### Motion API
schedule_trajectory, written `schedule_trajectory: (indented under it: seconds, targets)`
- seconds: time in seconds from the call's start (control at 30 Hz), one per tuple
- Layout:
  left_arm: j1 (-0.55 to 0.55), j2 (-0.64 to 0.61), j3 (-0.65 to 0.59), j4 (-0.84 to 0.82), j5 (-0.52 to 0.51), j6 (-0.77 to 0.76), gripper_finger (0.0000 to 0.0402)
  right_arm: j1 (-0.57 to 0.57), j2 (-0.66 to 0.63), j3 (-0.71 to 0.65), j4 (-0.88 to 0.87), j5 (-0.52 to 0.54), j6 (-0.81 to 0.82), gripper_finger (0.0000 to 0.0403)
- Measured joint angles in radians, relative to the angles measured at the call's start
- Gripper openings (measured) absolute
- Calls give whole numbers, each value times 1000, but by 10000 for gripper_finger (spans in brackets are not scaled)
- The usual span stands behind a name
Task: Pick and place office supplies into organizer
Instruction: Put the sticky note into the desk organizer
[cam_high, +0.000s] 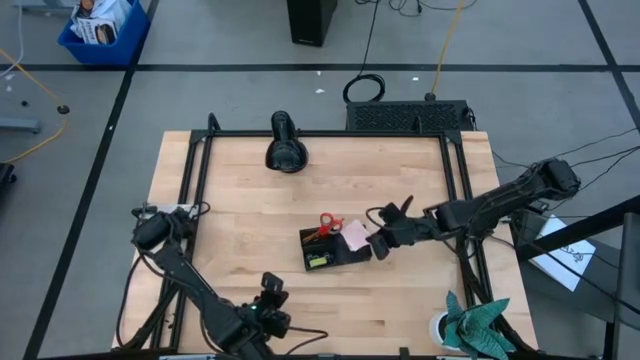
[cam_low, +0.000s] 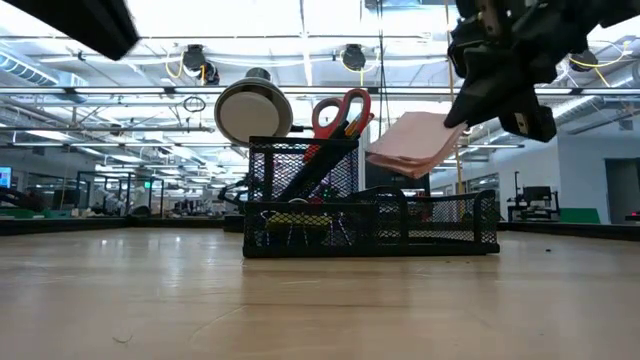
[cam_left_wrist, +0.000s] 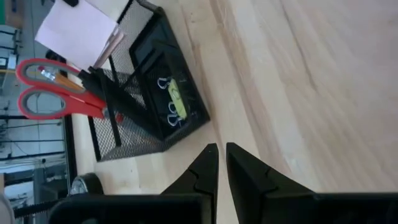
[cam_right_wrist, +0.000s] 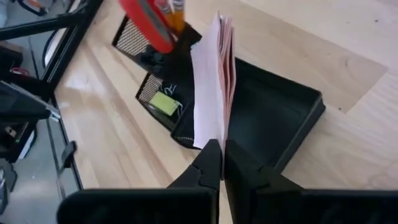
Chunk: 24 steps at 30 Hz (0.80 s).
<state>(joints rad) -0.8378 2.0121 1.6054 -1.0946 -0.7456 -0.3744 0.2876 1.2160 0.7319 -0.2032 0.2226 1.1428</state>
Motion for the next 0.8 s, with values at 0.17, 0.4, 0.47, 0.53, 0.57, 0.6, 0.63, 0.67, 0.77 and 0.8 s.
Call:
schedule_trajectory:
  seconds: [0.17,0.4,0.47,0.53,0.57,0.6,0.63,0.67,0.77,0.8]
  targets:
    - [-21,0,0,-24,-20,-3,37,-26,27,-1,-4,-19,24,0]
    - [-29,-1,0,-28,-26,-21,37,-18,97,-2,12,-64,89,0]
    - [-29,-1,0,-28,-26,-21,37,-18,108,-2,12,-78,109,0]
    - [-29,-1,0,-28,-37,-21,37,-18,112,-2,19,-95,133,0]
    - [-29,-1,0,-29,-41,-22,37,-18,111,-2,19,-98,142,0]
    - [-29,-1,0,-29,-42,-23,37,-18,111,-2,19,-98,150,0]
    - [-29,-1,0,-29,-42,-23,37,-18,111,-2,19,-98,153,0]
    - [-29,-1,0,-30,-42,-23,37,-18,111,-2,19,-97,152,0]
    - [-29,-1,0,-29,-43,-24,37,-18,111,-2,19,-96,137,4]
    - [-29,-1,0,-29,-43,-24,37,-20,111,-2,19,-96,132,7]
